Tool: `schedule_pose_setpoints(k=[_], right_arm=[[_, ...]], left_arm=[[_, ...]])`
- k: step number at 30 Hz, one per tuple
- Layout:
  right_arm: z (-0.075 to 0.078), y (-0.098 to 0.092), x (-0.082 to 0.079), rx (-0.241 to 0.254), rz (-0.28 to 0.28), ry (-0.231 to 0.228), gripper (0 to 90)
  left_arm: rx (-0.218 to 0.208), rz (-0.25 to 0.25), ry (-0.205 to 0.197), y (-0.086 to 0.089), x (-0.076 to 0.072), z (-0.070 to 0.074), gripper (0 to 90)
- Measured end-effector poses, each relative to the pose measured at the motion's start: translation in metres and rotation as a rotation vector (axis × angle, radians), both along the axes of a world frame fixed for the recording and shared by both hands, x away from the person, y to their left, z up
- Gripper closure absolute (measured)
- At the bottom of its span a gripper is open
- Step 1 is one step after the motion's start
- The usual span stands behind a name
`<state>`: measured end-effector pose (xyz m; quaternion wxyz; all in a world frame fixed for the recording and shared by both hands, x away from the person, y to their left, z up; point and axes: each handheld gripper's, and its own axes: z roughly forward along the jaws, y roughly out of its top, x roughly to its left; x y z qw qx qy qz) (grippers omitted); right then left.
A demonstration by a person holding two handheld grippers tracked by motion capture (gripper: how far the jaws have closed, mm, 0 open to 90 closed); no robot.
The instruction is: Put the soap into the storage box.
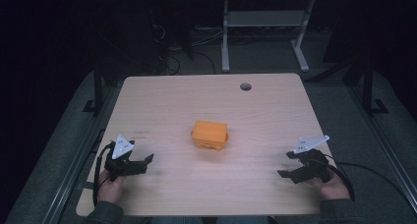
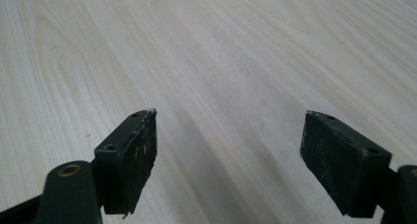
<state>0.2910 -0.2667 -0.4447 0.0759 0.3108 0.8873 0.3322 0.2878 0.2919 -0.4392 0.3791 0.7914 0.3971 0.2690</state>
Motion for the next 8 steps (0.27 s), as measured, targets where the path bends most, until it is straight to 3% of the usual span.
schedule_pose_setpoints(k=[4,8], right_arm=[[-0.004,-0.003,-0.011,0.007,-0.012,-0.005,21.0],[-0.001,-0.004,-0.021,0.03,-0.03,-0.04,20.2]], left_arm=[[-0.002,-0.001,0.0,0.0,0.0,0.0,14.1],[0.0,0.0,-0.001,0.0,0.0,0.0,14.1]])
